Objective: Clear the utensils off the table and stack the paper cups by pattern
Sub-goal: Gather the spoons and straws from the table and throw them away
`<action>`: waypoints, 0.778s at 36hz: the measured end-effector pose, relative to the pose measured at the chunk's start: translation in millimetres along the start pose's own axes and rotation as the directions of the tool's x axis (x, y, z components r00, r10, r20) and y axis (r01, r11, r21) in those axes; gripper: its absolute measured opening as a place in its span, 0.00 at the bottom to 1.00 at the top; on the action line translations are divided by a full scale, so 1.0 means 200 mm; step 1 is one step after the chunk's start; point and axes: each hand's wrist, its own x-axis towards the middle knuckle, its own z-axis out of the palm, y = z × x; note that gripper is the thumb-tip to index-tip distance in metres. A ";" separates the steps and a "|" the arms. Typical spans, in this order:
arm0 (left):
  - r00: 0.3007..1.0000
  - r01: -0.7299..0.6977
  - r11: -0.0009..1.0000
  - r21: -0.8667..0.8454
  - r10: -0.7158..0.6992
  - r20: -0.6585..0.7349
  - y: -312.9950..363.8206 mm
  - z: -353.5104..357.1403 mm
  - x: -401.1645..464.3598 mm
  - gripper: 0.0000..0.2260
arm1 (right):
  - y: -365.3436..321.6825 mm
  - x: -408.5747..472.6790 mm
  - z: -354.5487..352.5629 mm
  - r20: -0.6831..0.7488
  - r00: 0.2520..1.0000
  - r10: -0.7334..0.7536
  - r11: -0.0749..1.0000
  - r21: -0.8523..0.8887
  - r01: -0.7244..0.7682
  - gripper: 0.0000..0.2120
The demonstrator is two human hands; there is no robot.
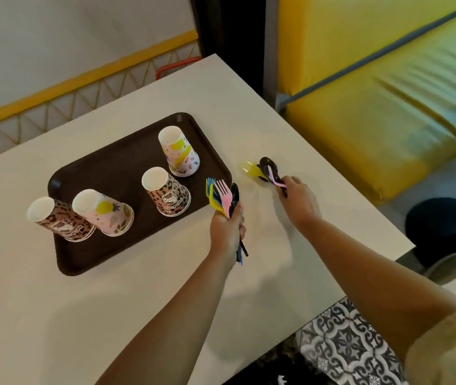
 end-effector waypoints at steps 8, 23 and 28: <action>0.999 0.020 1.000 0.008 -0.020 0.025 -0.07 -0.03 0.00 0.08 | 0.01 0.00 0.06 -0.060 0.993 0.097 0.991 -0.089 -0.102 0.13; 0.990 0.017 0.999 0.051 -0.024 0.142 -0.09 0.10 -0.03 0.08 | 0.00 -0.13 0.01 0.044 0.989 0.140 0.969 -0.210 -0.128 0.11; 0.977 -0.024 0.995 0.094 0.003 0.215 -0.10 0.25 -0.08 0.10 | 0.09 -0.24 -0.08 -0.025 0.987 0.160 0.986 -0.035 -0.161 0.12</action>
